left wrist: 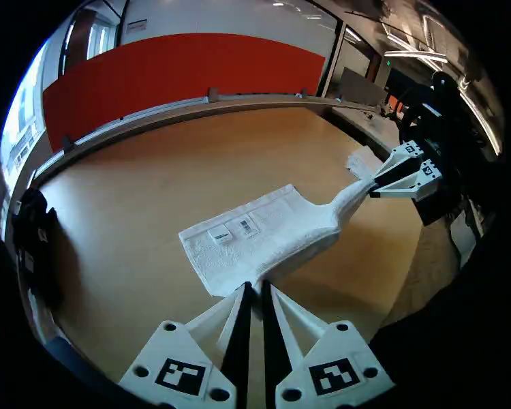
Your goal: Fold towel
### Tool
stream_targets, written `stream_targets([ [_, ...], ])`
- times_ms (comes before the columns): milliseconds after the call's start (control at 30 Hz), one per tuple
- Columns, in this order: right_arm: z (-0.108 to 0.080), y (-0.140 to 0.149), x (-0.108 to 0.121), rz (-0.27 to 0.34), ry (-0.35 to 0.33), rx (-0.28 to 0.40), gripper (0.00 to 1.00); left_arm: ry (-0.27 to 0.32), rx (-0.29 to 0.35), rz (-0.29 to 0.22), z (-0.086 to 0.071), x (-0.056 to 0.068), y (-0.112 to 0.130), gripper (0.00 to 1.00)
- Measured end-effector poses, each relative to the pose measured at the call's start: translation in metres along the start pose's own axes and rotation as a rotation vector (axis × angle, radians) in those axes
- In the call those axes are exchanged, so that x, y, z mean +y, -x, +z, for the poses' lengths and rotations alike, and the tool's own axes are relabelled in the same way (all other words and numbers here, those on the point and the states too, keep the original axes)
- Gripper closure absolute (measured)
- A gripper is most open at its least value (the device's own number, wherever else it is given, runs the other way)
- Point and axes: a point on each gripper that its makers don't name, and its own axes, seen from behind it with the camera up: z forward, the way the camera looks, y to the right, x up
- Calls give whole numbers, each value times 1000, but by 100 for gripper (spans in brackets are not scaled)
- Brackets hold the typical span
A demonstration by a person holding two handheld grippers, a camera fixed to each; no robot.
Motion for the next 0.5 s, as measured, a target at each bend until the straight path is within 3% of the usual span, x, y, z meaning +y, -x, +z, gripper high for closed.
stream_targets([
  [500, 37, -1, 42, 9, 44, -34, 85, -43, -21, -55, 46, -35, -12, 89],
])
